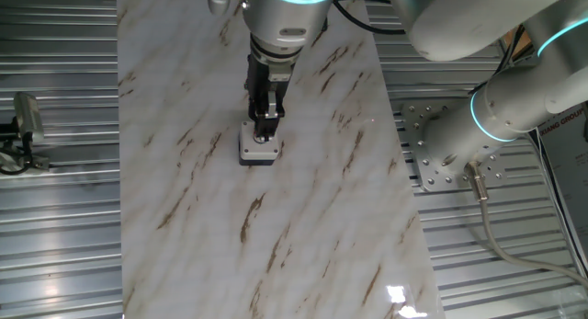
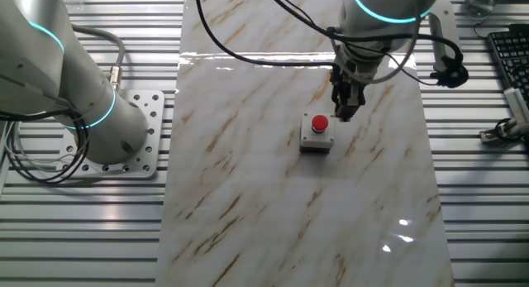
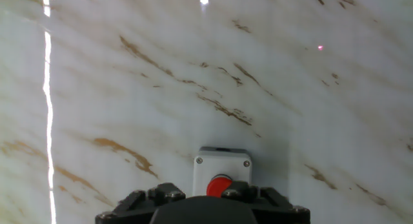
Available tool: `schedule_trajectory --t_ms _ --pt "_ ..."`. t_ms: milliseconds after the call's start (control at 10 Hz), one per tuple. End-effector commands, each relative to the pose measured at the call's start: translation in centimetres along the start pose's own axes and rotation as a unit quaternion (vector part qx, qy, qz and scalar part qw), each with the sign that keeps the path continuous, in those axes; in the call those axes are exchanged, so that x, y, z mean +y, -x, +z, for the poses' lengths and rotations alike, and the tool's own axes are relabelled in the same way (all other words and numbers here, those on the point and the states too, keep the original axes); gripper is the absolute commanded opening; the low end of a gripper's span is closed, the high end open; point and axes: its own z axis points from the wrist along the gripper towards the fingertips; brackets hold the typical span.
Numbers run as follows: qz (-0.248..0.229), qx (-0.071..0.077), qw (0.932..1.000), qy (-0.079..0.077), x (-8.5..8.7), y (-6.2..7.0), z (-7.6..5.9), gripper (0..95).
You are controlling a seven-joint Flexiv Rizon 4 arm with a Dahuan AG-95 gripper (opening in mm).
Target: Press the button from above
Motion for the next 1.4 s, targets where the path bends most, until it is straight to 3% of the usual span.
schedule_trajectory --t_ms 100,1400 --pt "0.0 0.007 0.9999 -0.01 0.0 -0.12 -0.05 0.0" --pt "0.004 0.016 0.9998 -0.014 -0.03 -0.22 0.02 0.0"
